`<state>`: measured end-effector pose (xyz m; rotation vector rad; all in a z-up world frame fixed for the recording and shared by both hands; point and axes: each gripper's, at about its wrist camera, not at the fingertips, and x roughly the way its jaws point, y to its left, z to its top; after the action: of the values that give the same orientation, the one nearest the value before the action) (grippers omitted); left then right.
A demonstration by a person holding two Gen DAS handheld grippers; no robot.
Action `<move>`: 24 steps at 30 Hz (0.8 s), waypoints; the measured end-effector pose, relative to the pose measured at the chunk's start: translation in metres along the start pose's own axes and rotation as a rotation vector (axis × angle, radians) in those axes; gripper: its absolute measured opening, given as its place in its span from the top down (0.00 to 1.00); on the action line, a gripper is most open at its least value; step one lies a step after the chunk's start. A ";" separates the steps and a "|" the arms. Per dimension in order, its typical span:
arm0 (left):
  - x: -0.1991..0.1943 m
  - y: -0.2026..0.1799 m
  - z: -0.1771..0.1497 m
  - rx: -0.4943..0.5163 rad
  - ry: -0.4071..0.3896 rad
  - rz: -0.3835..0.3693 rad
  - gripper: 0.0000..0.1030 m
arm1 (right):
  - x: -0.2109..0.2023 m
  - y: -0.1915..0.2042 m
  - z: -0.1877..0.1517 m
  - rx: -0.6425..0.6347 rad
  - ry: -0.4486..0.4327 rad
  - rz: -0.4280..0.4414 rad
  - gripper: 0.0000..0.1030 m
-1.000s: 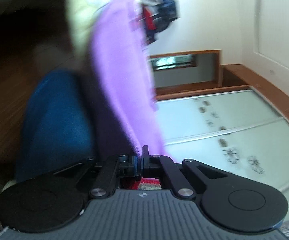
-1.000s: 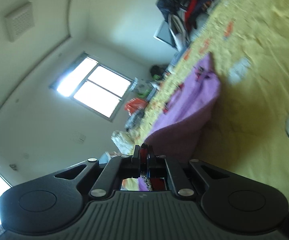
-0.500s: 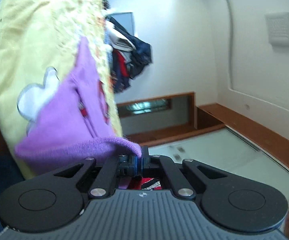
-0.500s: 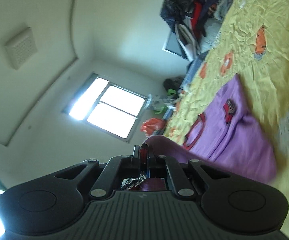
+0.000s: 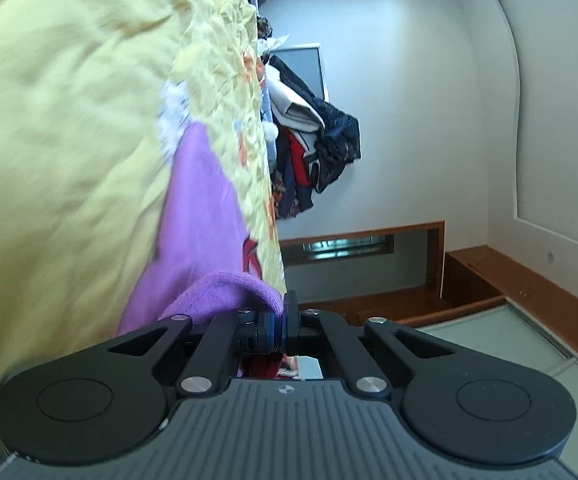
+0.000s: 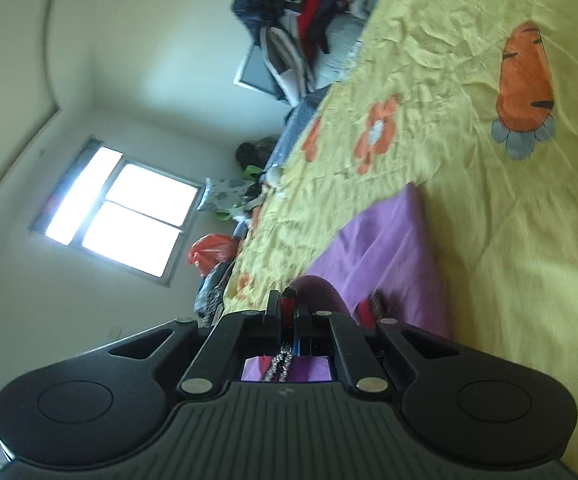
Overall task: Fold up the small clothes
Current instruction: 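Lower the hem onto the sweater and open both tools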
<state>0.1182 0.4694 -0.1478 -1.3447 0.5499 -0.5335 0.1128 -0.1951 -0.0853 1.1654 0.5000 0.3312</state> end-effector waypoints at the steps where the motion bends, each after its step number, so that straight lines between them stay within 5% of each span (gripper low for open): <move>1: 0.006 0.000 0.004 -0.006 -0.006 -0.002 0.99 | 0.005 -0.004 0.005 0.019 0.002 -0.001 0.95; 10: 0.062 0.009 0.036 -0.041 0.020 0.117 0.98 | 0.046 -0.035 0.030 0.095 0.040 -0.150 0.89; 12: 0.064 0.011 0.045 -0.070 0.020 0.123 0.93 | 0.050 -0.037 0.034 0.084 0.075 -0.137 0.69; 13: 0.062 0.008 0.051 -0.057 -0.003 0.126 0.74 | 0.046 -0.032 0.038 0.066 0.076 -0.135 0.60; 15: 0.046 -0.004 0.062 -0.030 -0.072 0.142 0.40 | 0.028 -0.012 0.044 -0.004 0.024 -0.126 0.23; 17: 0.028 -0.024 0.068 0.015 -0.109 0.117 0.37 | 0.007 0.015 0.046 -0.128 -0.004 -0.113 0.22; 20: 0.016 -0.064 0.053 0.183 -0.063 0.148 0.38 | -0.005 0.062 0.030 -0.408 0.007 -0.168 0.22; 24: 0.066 -0.095 -0.001 0.447 0.119 0.351 0.35 | 0.041 0.099 -0.015 -0.682 0.142 -0.316 0.22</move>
<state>0.1636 0.4127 -0.0585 -0.7742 0.6995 -0.4162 0.1401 -0.1268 -0.0065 0.3946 0.6214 0.2782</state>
